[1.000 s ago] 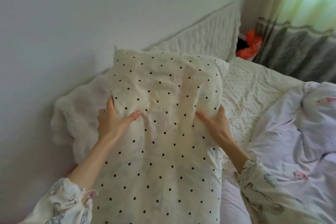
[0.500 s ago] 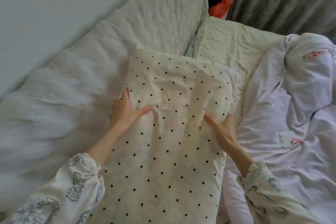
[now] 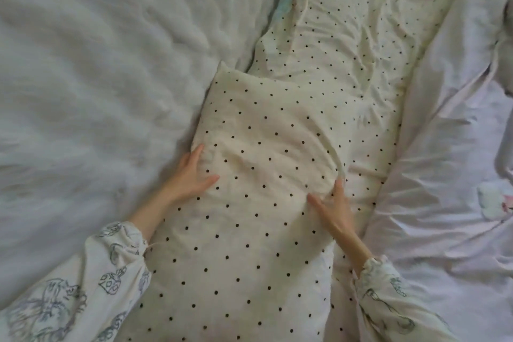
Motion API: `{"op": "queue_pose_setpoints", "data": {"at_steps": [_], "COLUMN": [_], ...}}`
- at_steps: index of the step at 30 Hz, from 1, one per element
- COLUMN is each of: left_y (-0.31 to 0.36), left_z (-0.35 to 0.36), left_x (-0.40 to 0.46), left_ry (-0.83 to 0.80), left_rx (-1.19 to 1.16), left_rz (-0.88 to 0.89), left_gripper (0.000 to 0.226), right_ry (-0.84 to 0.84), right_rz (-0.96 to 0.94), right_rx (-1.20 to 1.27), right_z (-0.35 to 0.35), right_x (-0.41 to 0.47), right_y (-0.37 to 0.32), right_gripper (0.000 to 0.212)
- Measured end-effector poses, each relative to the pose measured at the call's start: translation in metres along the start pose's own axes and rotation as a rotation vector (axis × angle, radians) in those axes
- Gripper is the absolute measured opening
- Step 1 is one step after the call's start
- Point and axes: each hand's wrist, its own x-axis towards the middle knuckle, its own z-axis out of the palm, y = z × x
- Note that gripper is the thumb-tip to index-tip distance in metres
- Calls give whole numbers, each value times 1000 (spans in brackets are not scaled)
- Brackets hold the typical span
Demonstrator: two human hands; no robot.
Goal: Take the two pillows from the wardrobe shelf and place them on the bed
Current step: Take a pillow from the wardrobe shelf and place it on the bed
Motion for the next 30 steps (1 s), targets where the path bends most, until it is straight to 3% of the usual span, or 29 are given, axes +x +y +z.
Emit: {"op": "queue_pose_setpoints", "data": {"at_steps": [3,9,16,21,23,27,30], "left_y": [-13,-14,13,37,34,15,23], "left_z": [7,9,-25,-59,-58,-42,-50], "left_x": [6,10,-2,5,13,15,29], "left_ry": [58,75,156,342,362,241,280], "left_rx": [-132,-423,-331,-218,-171,-138,-19], "left_rz": [3,-227,-63,62,66,-37,-81], "left_gripper": [88,105,68,52,53,62,67], "right_ry": [12,-10,-50,-122,-139,-168,-84], "right_rz": [-25,106,137,102,114,187,212], "right_rx": [-23,139,306,382,435,419,394], "right_z": [13,14,12,9,13,18,9], "right_x": [2,13,7,10,14,19,38], "right_y": [13,17,1,-23,-25,-14,-16], "right_gripper": [83,87,53,68,67,67,61]}}
